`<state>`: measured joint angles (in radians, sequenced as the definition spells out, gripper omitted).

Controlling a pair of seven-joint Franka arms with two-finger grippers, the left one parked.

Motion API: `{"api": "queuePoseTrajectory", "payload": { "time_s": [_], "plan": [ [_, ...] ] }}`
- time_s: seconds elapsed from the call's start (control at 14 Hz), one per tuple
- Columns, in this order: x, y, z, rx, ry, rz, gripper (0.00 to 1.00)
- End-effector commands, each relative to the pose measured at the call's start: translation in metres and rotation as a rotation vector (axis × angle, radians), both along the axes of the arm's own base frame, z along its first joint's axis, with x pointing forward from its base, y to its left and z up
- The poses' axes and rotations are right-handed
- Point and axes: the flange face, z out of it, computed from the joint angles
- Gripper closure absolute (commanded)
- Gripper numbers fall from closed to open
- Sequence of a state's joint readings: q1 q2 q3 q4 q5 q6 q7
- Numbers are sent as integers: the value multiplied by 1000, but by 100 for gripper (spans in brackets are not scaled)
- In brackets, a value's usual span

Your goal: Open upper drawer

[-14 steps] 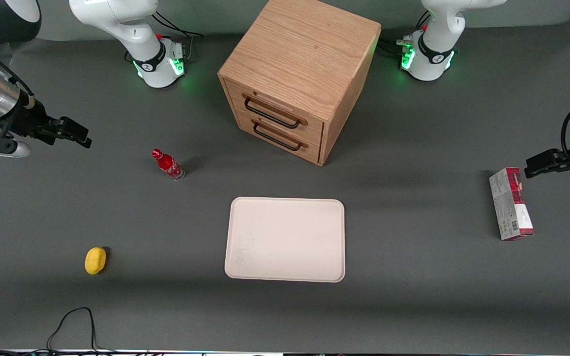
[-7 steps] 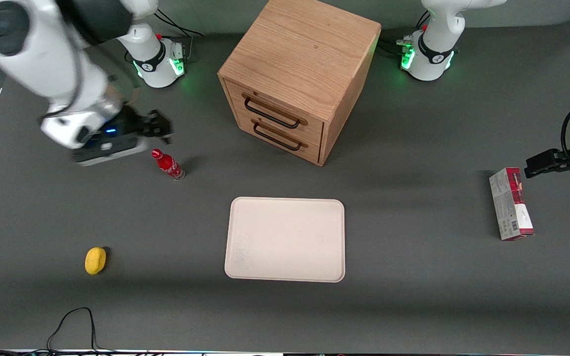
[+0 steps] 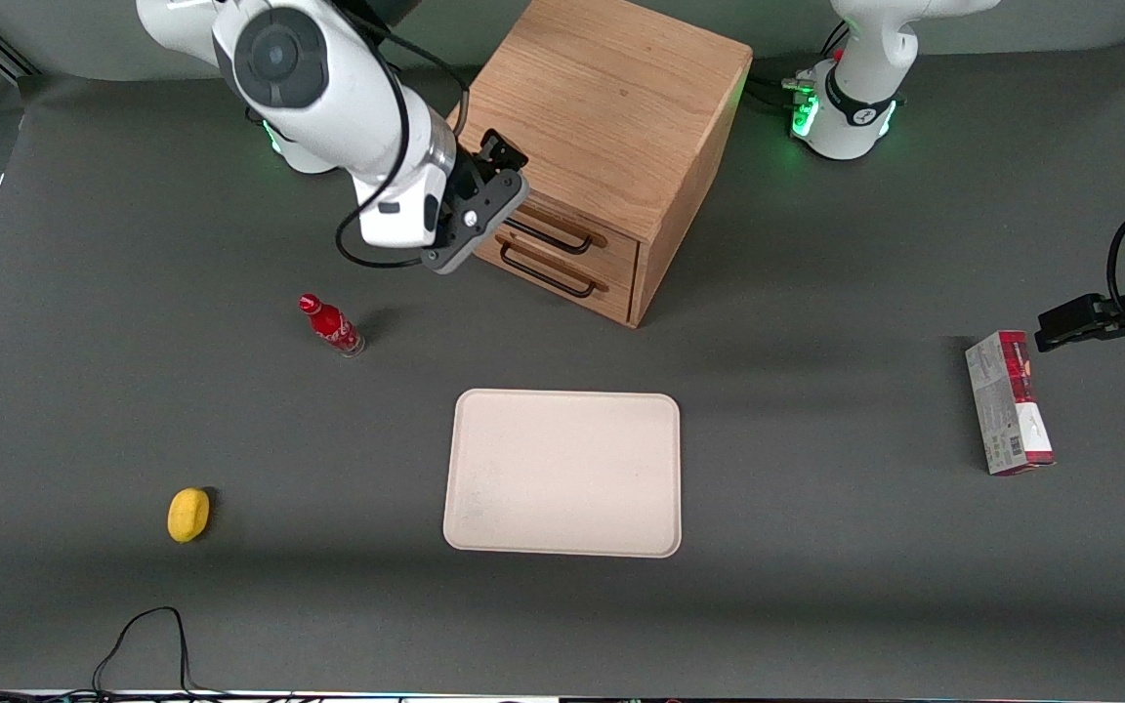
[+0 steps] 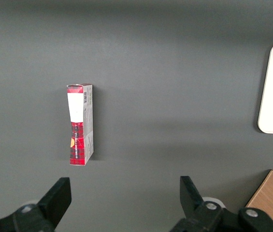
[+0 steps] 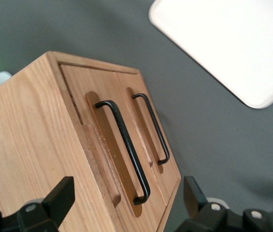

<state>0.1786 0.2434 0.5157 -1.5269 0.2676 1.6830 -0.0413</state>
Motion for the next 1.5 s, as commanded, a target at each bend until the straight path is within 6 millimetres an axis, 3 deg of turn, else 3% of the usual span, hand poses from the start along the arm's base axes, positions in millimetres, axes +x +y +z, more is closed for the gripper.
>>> {"api": "queuePoseTrajectory", "payload": {
  "time_s": [0.0,0.21,1.0,1.43],
  "plan": [
    [8,9,-25,54,71,96,0],
    [1,25,-60,28,116,130,0],
    [-6,21,-143,-54,78,190,0],
    [-1,26,-154,-59,37,196,0]
  ]
}}
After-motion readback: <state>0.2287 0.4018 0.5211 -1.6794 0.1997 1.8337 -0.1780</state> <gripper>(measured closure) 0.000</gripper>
